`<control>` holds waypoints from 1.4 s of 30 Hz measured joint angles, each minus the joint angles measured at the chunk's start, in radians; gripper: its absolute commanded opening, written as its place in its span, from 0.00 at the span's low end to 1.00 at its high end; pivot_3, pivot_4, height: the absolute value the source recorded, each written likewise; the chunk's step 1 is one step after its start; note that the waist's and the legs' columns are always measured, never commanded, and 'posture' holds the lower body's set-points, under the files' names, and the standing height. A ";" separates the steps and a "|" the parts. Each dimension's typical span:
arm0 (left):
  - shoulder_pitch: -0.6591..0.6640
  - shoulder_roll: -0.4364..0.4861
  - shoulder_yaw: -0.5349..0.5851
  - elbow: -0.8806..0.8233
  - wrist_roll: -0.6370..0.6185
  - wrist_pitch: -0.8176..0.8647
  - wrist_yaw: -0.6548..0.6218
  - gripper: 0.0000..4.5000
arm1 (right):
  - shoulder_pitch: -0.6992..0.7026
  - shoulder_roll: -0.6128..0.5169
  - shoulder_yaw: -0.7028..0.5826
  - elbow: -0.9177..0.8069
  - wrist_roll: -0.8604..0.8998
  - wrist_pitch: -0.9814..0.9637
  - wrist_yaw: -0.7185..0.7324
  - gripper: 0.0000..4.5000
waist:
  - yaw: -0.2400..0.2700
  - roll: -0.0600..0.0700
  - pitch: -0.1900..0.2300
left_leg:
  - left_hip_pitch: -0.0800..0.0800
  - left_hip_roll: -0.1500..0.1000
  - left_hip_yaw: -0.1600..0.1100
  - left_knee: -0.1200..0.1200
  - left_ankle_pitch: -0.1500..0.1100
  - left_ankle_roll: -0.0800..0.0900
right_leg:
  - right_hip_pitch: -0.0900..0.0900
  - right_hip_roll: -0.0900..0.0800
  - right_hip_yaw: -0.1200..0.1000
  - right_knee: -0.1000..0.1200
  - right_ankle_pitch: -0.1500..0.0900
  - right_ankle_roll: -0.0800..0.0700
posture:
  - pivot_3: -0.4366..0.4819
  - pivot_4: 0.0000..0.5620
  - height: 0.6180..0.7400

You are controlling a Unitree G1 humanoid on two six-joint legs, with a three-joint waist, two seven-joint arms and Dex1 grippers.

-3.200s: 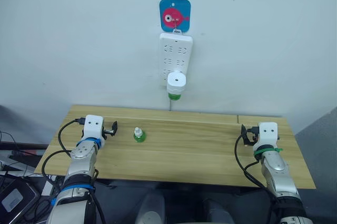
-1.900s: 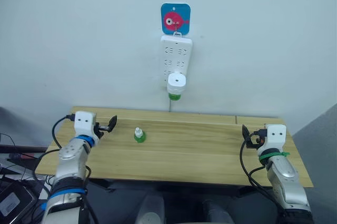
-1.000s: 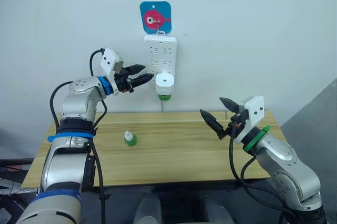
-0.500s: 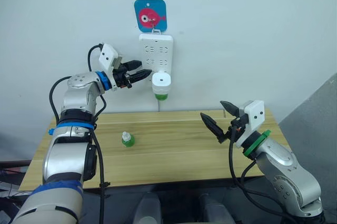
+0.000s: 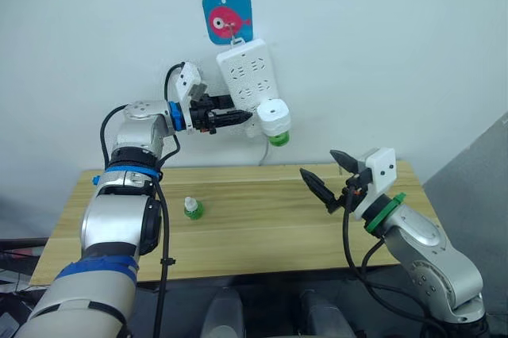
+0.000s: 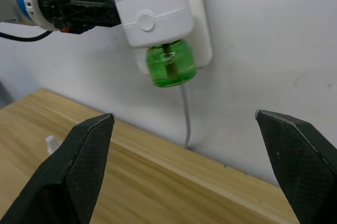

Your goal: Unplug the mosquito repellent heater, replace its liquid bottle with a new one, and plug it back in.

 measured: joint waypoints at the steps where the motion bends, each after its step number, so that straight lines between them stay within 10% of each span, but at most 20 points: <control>1: 0.001 -0.002 -0.002 -0.009 0.000 0.011 -0.003 0.61 | -0.012 0.005 -0.001 0.000 0.001 0.011 -0.011 1.00 | -0.001 0.001 0.002 | 0.000 0.000 0.000 0.000 0.000 0.000 | 0.000 0.000 0.000 0.000 0.000 0.000 | 0.71 0.36 1.00; 9: 0.013 0.001 0.018 -0.063 -0.020 0.091 0.003 0.30 | -0.084 0.057 -0.005 -0.033 -0.001 0.122 -0.120 1.00 | -0.015 0.004 0.012 | -0.001 0.000 -0.002 -0.001 -0.001 0.002 | 0.000 0.000 -0.002 0.000 -0.002 0.004 | 0.71 0.39 1.00; 42: 0.046 -0.035 0.040 -0.131 -0.036 0.112 0.084 0.30 | -0.504 0.274 0.232 0.228 -0.287 0.220 -0.311 0.91 | -0.017 0.012 0.033 | -0.003 0.000 -0.022 -0.001 -0.003 0.005 | 0.001 0.000 -0.022 0.009 -0.011 -0.005 | 0.70 0.42 1.00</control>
